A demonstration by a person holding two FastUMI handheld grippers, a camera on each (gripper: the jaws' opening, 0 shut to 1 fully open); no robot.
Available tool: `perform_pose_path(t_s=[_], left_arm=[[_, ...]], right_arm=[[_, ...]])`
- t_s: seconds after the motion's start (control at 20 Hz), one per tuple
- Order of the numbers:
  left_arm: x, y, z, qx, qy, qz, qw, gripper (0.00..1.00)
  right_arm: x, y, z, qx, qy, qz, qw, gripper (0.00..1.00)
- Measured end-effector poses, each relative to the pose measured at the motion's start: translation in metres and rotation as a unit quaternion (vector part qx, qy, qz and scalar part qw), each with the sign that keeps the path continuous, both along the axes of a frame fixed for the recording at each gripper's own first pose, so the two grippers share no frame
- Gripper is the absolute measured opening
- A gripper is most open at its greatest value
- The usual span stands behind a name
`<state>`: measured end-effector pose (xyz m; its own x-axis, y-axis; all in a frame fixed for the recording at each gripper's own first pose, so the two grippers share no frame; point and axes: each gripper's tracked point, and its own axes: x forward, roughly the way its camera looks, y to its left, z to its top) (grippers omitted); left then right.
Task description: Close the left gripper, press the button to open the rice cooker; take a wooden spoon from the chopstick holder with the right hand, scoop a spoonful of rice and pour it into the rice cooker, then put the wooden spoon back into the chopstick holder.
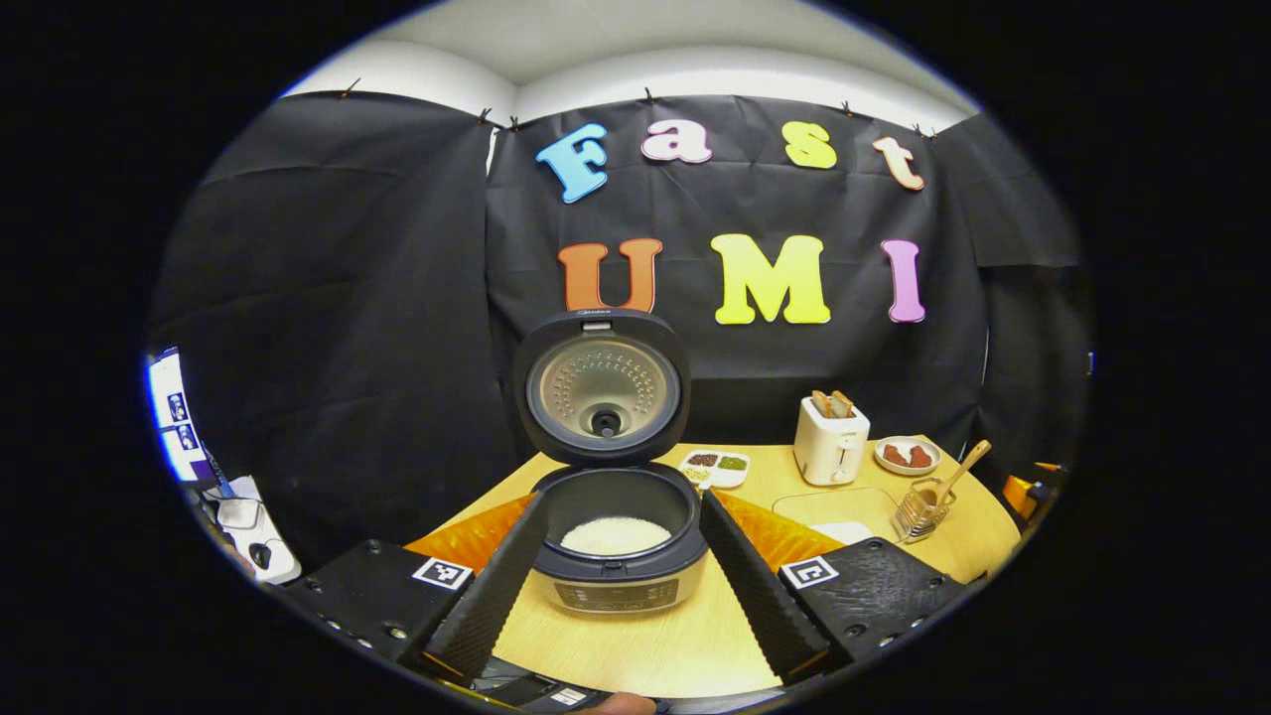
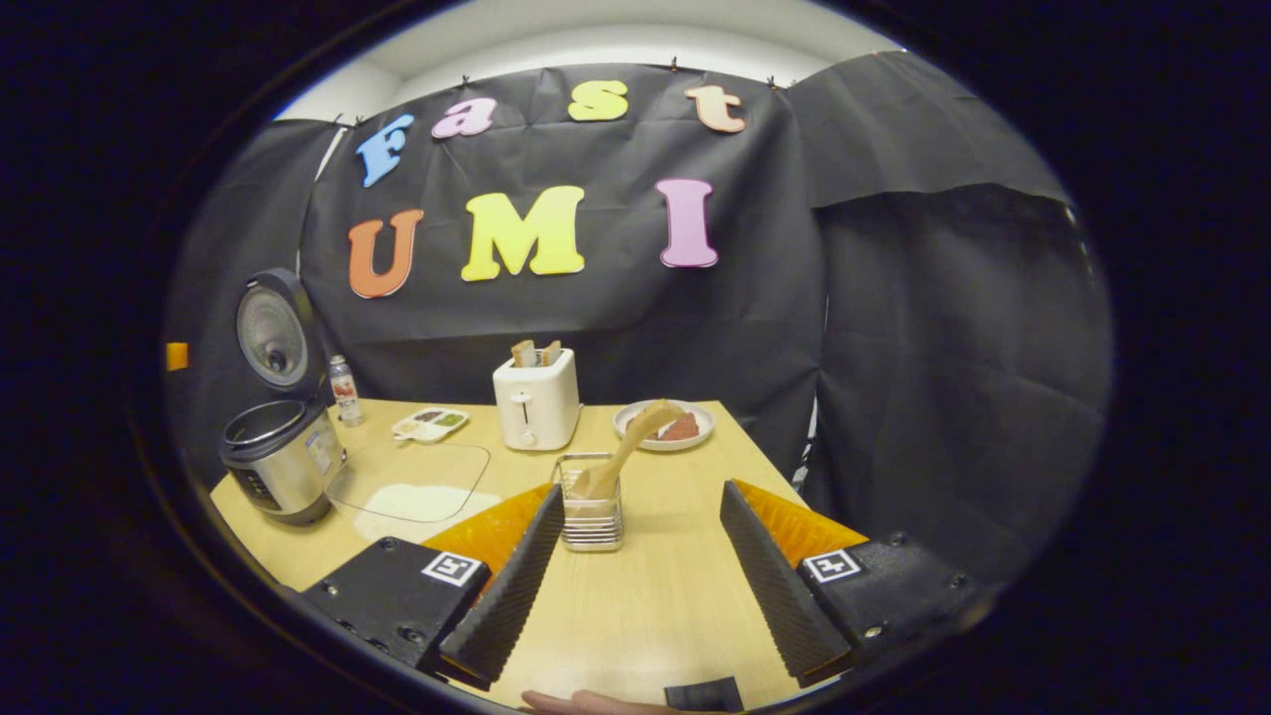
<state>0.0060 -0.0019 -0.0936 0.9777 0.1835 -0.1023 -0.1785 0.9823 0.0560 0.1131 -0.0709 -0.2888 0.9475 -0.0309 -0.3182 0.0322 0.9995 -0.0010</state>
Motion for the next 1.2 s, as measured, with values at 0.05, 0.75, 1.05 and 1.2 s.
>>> perform_pose_path(t_s=[0.05, 0.75, 1.05, 1.2], left_arm=[[-0.007, -0.005, -0.003, 0.001, -0.005, -0.005, 1.000, 0.97], [-0.093, -0.044, -0.041, -0.010, -0.040, -0.067, 0.997, 0.98], [-0.111, -0.060, -0.028, 0.018, -0.052, -0.088, 0.995, 0.97], [-0.114, -0.072, -0.023, 0.026, -0.063, -0.112, 0.991, 0.97]], right_arm=[[0.009, 0.004, -0.008, 0.007, 0.007, 0.004, 1.000, 0.99], [0.136, 0.007, -0.063, 0.029, -0.018, -0.058, 0.998, 0.98], [0.174, 0.015, -0.069, 0.031, -0.025, -0.026, 0.999, 0.74], [0.177, 0.025, -0.078, 0.088, -0.001, -0.010, 0.996, 0.67]])
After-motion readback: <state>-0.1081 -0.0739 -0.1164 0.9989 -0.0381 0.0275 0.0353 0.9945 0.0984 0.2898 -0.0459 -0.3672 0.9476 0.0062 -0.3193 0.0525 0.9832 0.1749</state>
